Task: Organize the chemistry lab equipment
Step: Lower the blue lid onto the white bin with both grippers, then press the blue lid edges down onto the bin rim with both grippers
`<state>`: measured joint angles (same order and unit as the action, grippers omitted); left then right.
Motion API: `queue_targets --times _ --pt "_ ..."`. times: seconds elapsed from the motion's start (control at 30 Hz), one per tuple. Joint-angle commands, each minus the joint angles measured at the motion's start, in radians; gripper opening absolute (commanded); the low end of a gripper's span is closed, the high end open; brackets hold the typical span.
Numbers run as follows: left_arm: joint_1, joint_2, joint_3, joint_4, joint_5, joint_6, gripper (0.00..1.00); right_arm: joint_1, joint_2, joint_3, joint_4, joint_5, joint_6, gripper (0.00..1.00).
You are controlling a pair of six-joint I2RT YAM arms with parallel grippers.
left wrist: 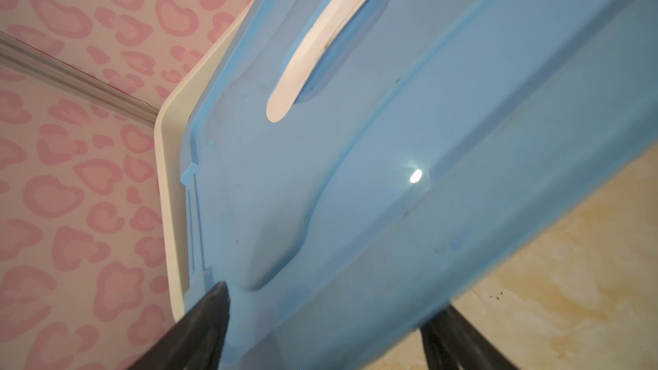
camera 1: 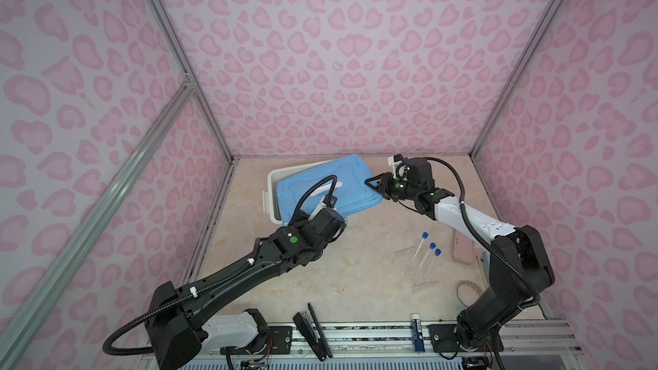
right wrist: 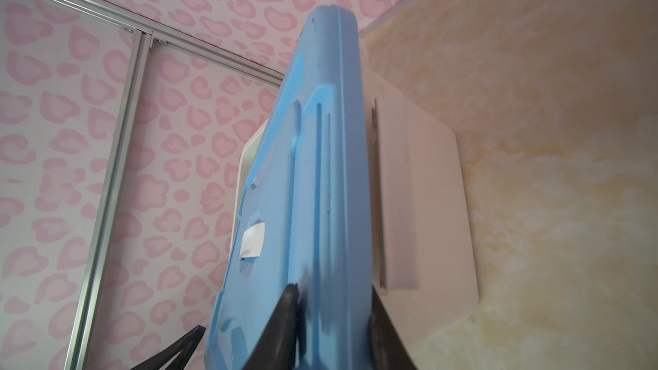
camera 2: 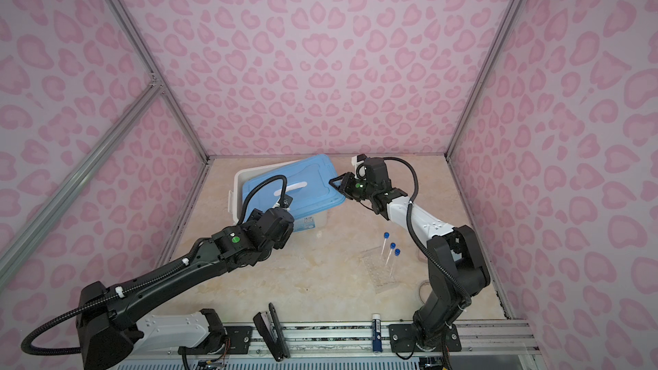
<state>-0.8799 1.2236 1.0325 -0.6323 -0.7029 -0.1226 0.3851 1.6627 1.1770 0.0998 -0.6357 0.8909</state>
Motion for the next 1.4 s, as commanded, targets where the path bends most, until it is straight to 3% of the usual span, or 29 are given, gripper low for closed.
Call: queue_targets --times 0.0,0.17,0.33,0.5,0.57,0.7,0.87,1.03,1.2,1.37 --pt "0.005 -0.035 -0.018 0.017 0.069 -0.01 0.83 0.002 0.006 -0.005 0.069 0.019 -0.005 0.23" --pt "0.006 -0.091 -0.073 0.007 0.071 -0.035 0.83 -0.003 0.0 -0.029 0.182 -0.007 0.05 0.22" --pt "0.008 -0.163 -0.048 -0.018 0.15 -0.059 0.83 -0.006 0.022 -0.015 0.213 -0.005 0.079 0.21" --pt "0.045 -0.297 -0.095 0.056 0.448 -0.125 0.82 0.002 0.035 -0.016 0.223 -0.002 0.087 0.21" --pt "0.112 -0.344 -0.1 0.11 0.551 -0.21 0.87 0.004 0.039 -0.022 0.227 -0.001 0.086 0.21" --pt "0.339 -0.352 -0.062 0.143 0.698 -0.429 0.87 0.009 0.041 -0.04 0.252 0.007 0.092 0.21" --pt "0.618 -0.25 -0.041 0.166 0.895 -0.51 0.85 0.01 0.05 -0.05 0.258 0.011 0.092 0.23" --pt "0.736 -0.193 -0.062 0.21 0.773 -0.466 0.84 0.013 0.058 -0.047 0.24 0.009 0.081 0.25" --pt "0.79 -0.122 -0.06 0.248 0.742 -0.422 0.86 0.015 0.081 -0.024 0.212 0.005 0.066 0.26" --pt "0.85 -0.081 -0.12 0.366 0.853 -0.435 0.88 0.015 0.103 -0.022 0.205 -0.002 0.062 0.31"
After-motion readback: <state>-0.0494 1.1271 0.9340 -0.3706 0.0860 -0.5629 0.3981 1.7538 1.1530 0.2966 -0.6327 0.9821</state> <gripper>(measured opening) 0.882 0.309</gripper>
